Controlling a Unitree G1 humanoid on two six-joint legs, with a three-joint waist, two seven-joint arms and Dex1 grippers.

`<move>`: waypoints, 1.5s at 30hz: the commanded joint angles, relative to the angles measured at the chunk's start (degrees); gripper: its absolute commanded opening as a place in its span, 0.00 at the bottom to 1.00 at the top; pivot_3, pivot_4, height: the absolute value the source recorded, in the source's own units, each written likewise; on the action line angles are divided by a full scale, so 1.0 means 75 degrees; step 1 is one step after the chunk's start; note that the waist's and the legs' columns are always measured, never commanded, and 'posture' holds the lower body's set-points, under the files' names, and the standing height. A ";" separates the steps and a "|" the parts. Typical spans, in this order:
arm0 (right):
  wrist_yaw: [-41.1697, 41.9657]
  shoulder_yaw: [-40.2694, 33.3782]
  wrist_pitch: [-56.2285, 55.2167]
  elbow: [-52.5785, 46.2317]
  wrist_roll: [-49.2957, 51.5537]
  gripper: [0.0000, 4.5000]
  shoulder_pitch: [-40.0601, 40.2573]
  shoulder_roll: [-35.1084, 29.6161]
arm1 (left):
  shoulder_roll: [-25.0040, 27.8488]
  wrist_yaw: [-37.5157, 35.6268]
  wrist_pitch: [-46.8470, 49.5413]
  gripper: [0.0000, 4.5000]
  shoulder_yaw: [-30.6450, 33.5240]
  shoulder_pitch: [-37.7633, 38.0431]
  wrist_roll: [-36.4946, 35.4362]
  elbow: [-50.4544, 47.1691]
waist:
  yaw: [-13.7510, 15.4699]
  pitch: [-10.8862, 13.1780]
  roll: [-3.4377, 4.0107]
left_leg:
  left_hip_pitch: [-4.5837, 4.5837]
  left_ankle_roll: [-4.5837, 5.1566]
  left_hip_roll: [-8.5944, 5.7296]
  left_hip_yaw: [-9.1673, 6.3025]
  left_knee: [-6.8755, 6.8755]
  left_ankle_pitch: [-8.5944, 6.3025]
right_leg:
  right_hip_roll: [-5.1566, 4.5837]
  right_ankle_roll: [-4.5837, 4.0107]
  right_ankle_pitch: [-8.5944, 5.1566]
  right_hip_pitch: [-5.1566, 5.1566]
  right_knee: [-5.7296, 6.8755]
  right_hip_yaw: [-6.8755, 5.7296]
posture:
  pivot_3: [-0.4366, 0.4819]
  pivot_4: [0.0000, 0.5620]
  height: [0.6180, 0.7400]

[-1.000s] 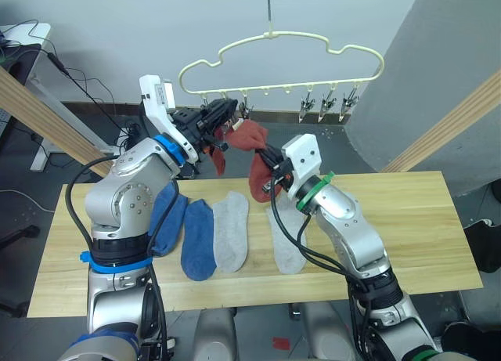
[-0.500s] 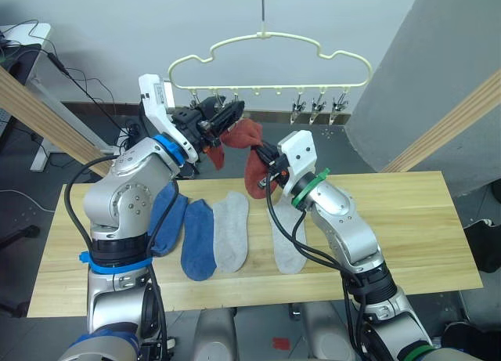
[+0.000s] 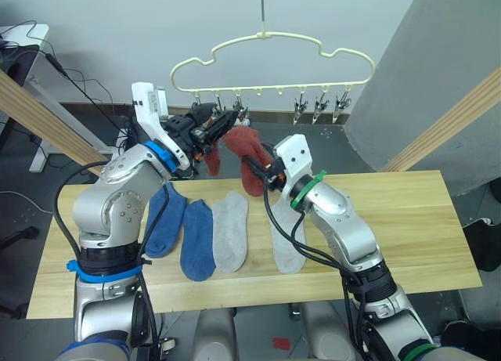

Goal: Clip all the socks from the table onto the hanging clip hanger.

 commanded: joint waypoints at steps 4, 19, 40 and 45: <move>0.0291 0.0224 0.0311 -0.0740 -0.0171 0.80 0.0315 -0.0445 | 0.0560 -0.0255 -0.0439 0.67 0.0113 0.0658 0.0297 -0.0759 | -0.0001 -0.0001 0.0001 | 0.0001 0.0000 0.0001 0.0002 -0.0002 0.0000 | 0.0000 0.0000 0.0000 -0.0002 0.0000 0.0002 | 0.40 0.65 1.00; 0.1915 -0.1746 0.2777 -0.4912 0.2269 0.80 0.1755 -0.2669 | 0.0145 -0.0439 -0.2359 0.67 -0.0531 0.1887 0.1383 -0.1484 | 0.0074 -0.0001 -0.0001 | -0.0001 0.0000 -0.0004 0.0009 0.0006 0.0000 | -0.0008 0.0002 -0.0001 0.0006 -0.0009 0.0006 | 0.39 0.66 1.00; 0.1166 -0.3757 0.4730 -0.5738 0.4569 0.81 0.1167 -0.4135 | -0.2094 0.1215 -0.4933 0.28 -0.1482 0.1672 0.3616 0.0335 | -0.0051 -0.0002 -0.0002 | 0.0004 0.0005 -0.0004 0.0006 0.0014 0.0000 | 0.0003 0.0001 0.0001 0.0012 -0.0007 0.0014 | 0.30 0.64 1.00; 0.0988 -0.3763 0.4754 -0.5739 0.4832 0.81 0.1111 -0.4266 | -0.2197 0.1308 -0.4980 0.28 -0.1468 0.1602 0.3679 0.0523 | -0.0135 -0.0002 -0.0002 | 0.0005 0.0006 -0.0004 0.0004 0.0014 0.0000 | 0.0004 0.0001 0.0001 0.0012 -0.0005 0.0014 | 0.30 0.64 1.00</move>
